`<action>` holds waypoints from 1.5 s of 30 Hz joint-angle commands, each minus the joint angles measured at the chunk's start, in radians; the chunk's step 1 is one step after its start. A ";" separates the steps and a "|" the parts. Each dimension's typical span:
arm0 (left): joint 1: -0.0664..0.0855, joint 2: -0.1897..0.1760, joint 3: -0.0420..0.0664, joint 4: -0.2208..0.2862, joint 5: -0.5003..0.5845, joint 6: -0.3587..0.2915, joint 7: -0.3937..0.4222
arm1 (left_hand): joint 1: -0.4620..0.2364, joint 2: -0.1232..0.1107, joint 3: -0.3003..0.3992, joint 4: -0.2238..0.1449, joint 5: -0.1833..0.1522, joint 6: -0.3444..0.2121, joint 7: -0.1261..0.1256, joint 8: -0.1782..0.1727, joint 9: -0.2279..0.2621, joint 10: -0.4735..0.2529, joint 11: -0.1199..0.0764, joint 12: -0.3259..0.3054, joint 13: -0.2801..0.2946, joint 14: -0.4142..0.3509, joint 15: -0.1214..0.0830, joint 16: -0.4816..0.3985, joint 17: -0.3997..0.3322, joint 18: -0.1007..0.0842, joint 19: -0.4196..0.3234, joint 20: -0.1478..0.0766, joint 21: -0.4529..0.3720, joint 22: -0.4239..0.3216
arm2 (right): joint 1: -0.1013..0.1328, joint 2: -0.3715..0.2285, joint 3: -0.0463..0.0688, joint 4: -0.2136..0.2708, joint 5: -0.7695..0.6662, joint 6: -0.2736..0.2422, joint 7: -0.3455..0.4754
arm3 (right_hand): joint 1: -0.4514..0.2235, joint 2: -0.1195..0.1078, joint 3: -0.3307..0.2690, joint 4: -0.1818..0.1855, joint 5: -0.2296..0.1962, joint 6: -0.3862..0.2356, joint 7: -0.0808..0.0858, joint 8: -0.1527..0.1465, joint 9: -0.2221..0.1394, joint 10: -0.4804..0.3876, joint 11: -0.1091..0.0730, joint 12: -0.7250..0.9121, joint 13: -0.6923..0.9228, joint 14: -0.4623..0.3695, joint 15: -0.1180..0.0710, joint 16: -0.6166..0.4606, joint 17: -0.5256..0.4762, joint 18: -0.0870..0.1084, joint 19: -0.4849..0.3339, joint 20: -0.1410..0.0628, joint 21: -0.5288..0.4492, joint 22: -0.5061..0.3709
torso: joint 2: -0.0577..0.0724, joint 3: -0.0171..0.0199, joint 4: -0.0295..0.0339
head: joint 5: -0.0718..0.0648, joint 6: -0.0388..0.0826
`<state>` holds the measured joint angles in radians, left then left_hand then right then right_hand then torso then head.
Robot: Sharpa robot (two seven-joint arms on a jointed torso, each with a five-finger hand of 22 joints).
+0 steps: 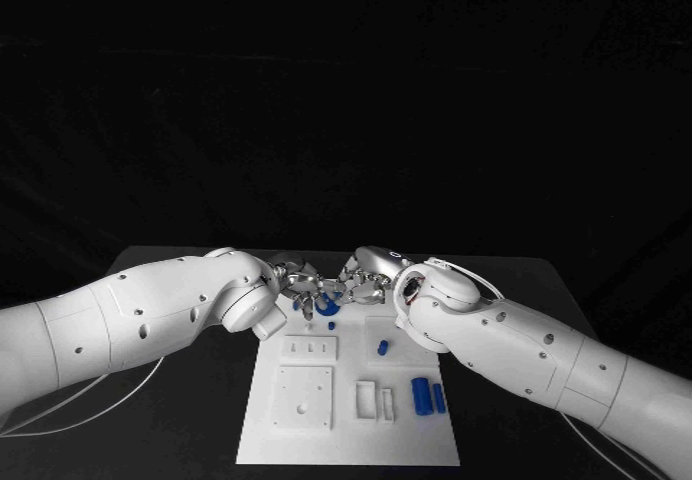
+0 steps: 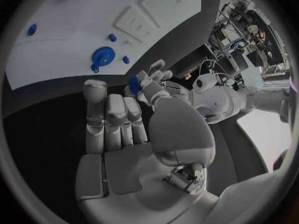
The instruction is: Assemble the parts on the task board
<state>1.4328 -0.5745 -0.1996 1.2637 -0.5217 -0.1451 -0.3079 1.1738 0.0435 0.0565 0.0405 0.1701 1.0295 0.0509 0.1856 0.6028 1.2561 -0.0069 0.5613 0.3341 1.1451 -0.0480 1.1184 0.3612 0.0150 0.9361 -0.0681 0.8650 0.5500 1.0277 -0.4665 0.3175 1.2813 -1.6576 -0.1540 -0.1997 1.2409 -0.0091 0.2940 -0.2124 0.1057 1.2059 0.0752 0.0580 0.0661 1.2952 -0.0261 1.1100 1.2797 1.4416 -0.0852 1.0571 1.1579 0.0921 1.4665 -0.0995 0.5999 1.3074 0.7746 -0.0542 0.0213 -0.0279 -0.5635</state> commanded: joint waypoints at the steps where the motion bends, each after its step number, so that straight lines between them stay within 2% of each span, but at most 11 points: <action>1: 0.001 0.007 0.001 -0.005 0.009 0.017 0.010 | 0.004 0.016 0.002 -0.015 0.009 0.006 -0.001 -0.004 -0.002 0.002 -0.007 -0.002 -0.001 0.001 -0.007 0.005 0.001 0.004 0.001 -0.006 -0.006 0.002 | 0.000 0.004 -0.001 0.004 -0.008 0.016 0.005 | 0.000 0.007 -0.001 0.004 0.004 0.034 -0.021 0.005 0.004 -0.005 -0.002 -0.003 0.000 0.004 -0.002 -0.006 0.002 0.004 0.049 -0.006 0.003 0.063 | 0.000 0.0004 0.0000 | 0.000 0.000; 4: 0.000 0.013 0.001 -0.016 0.020 0.026 0.011 | 0.020 0.028 0.015 -0.034 0.038 -0.006 0.004 -0.013 -0.010 -0.009 -0.003 -0.014 -0.008 -0.006 -0.004 -0.007 -0.004 0.004 -0.004 -0.004 -0.010 0.001 | 0.000 0.004 -0.002 0.005 -0.008 0.015 0.005 | 0.000 0.007 -0.001 0.004 0.004 0.034 -0.021 0.005 0.004 -0.005 -0.002 -0.003 0.000 0.004 -0.002 -0.006 0.002 0.004 0.049 -0.006 0.003 0.063 | 0.001 -0.0003 -0.0003 | 0.000 0.000; 6: -0.001 0.017 0.001 -0.025 0.025 0.032 0.011 | 0.024 0.030 0.026 -0.050 0.064 -0.001 0.003 -0.022 -0.045 -0.004 0.000 -0.028 -0.019 -0.002 -0.003 -0.014 -0.008 0.006 -0.004 -0.001 -0.013 0.000 | 0.000 0.004 -0.002 0.005 -0.008 0.015 0.005 | 0.000 0.007 -0.001 0.004 0.004 0.034 -0.021 0.005 0.004 -0.005 -0.002 -0.003 0.000 0.004 -0.002 -0.006 0.002 0.004 0.049 -0.006 0.003 0.063 | 0.002 -0.0008 -0.0014 | 0.000 0.000; 14: -0.005 0.024 0.001 -0.039 0.033 0.051 0.010 | 0.029 0.047 0.042 -0.068 0.080 0.001 0.004 -0.013 -0.076 0.001 -0.002 -0.035 -0.024 -0.001 -0.003 -0.015 -0.005 0.006 -0.003 -0.002 -0.014 0.002 | 0.000 0.005 -0.003 0.005 -0.008 0.015 0.005 | 0.000 0.007 -0.001 0.004 0.004 0.034 -0.021 0.005 0.004 -0.005 -0.002 -0.003 0.000 0.004 -0.002 -0.006 0.002 0.004 0.049 -0.006 0.003 0.063 | 0.001 -0.0007 0.0009 | -0.004 -0.005; 21: -0.005 0.025 0.001 -0.039 0.033 0.073 -0.001 | 0.021 0.047 0.047 -0.083 0.084 0.003 0.004 -0.008 -0.097 0.003 -0.003 -0.038 -0.025 -0.001 -0.004 -0.016 -0.003 0.006 -0.004 -0.002 -0.013 0.006 | 0.000 0.007 -0.003 0.002 -0.008 0.012 0.003 | 0.000 0.007 -0.001 0.004 0.004 0.034 -0.021 0.005 0.004 -0.005 -0.002 -0.003 0.000 0.004 -0.002 -0.006 0.002 0.004 0.049 -0.006 0.003 0.063 | 0.000 -0.0008 0.0016 | -0.003 -0.008; 25: -0.006 0.024 0.001 -0.036 0.031 0.082 -0.005 | 0.023 0.050 0.052 -0.087 0.099 0.002 0.005 -0.010 -0.104 0.001 -0.002 -0.041 -0.027 -0.002 -0.003 -0.017 -0.003 0.006 -0.005 -0.002 -0.013 0.007 | 0.000 0.008 -0.003 0.001 -0.008 0.012 0.003 | -0.001 0.009 -0.003 0.004 0.006 0.034 -0.022 0.005 0.004 -0.006 -0.002 -0.003 0.000 0.004 -0.002 -0.006 0.001 0.004 0.050 -0.006 0.003 0.063 | 0.000 -0.0007 0.0009 | -0.003 -0.008; 31: -0.006 0.021 0.001 -0.035 0.026 0.091 -0.007 | 0.027 0.058 0.075 -0.101 0.167 0.002 0.006 -0.010 -0.112 0.003 -0.002 -0.049 -0.032 -0.002 -0.003 -0.018 -0.002 0.007 -0.007 -0.002 -0.012 0.010 | -0.001 0.008 -0.003 -0.001 -0.008 0.011 0.003 | -0.001 0.009 -0.003 0.004 0.006 0.034 -0.022 0.005 0.004 -0.006 -0.002 -0.003 0.000 0.004 -0.002 -0.006 0.001 0.004 0.050 -0.006 0.003 0.063 | 0.001 -0.0002 0.0006 | -0.002 -0.008; 37: -0.006 0.020 0.001 -0.035 0.020 0.108 -0.007 | 0.015 0.075 0.112 -0.116 0.192 0.014 0.005 -0.008 -0.119 0.014 -0.003 -0.055 -0.036 0.001 -0.005 -0.015 0.002 0.009 -0.010 -0.003 -0.005 0.018 | -0.001 0.009 -0.003 -0.002 -0.008 0.010 0.004 | -0.001 0.009 -0.003 0.004 0.006 0.034 -0.022 0.005 0.004 -0.006 -0.002 -0.003 0.000 0.004 -0.002 -0.006 0.001 0.004 0.050 -0.006 0.003 0.063 | 0.001 0.0002 0.0010 | -0.002 -0.009; 41: -0.006 0.022 0.001 -0.034 0.016 0.117 -0.006 | 0.009 0.078 0.145 -0.131 0.241 0.039 0.005 -0.031 -0.124 0.024 -0.005 -0.061 -0.040 0.004 -0.007 -0.011 0.006 0.011 -0.011 -0.005 0.002 0.024 | -0.001 0.011 -0.003 -0.004 -0.007 0.010 0.005 | -0.001 0.009 -0.003 0.004 0.006 0.034 -0.022 0.005 0.004 -0.006 -0.002 -0.003 0.000 0.004 -0.002 -0.006 0.001 0.004 0.050 -0.006 0.003 0.063 | 0.001 0.0003 0.0009 | -0.003 -0.010; 43: -0.006 0.022 0.001 -0.034 0.015 0.117 -0.005 | 0.005 0.076 0.155 -0.141 0.247 0.051 0.002 -0.033 -0.115 0.030 -0.007 -0.061 -0.039 0.008 -0.009 -0.008 0.009 0.013 -0.010 -0.007 0.008 0.029 | -0.001 0.011 -0.003 -0.005 -0.007 0.011 0.006 | -0.001 0.009 -0.003 0.004 0.006 0.034 -0.022 0.005 0.004 -0.006 -0.002 -0.003 0.000 0.004 -0.002 -0.006 0.001 0.004 0.050 -0.006 0.003 0.063 | 0.001 0.0003 0.0007 | -0.003 -0.011; 45: -0.006 0.022 0.001 -0.034 0.014 0.114 -0.003 | 0.001 0.073 0.166 -0.158 0.255 0.056 -0.002 -0.029 -0.078 0.039 -0.011 -0.060 -0.037 0.013 -0.012 -0.002 0.014 0.013 -0.009 -0.011 0.018 0.037 | -0.001 0.012 -0.003 -0.006 -0.006 0.013 0.007 | -0.001 0.009 -0.003 0.004 0.006 0.034 -0.022 0.005 0.004 -0.006 -0.002 -0.003 0.000 0.004 -0.002 -0.006 0.001 0.004 0.050 -0.006 0.003 0.063 | 0.001 0.0004 0.0007 | -0.003 -0.012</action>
<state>1.4302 -0.5564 -0.1978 1.2238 -0.5009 -0.0667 -0.3105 1.1767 0.1108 0.1929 -0.0861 0.4191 1.0506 0.0798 0.1498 0.4777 1.2868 -0.0157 0.5051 0.2959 1.1540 -0.0564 1.1106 0.3735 0.0151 0.9289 -0.0754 0.8771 0.5846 1.0239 -0.4587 0.3120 1.2729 -1.6602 -0.1406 -0.2095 1.2417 -0.0119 0.2909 -0.2155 0.1085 1.2114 0.0742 0.0609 0.0713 1.2936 -0.0279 1.1100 1.2797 1.4416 -0.0852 1.0571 1.1577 0.0922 1.4665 -0.0995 0.5999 1.3081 0.7752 -0.0539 0.0221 -0.0301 -0.5741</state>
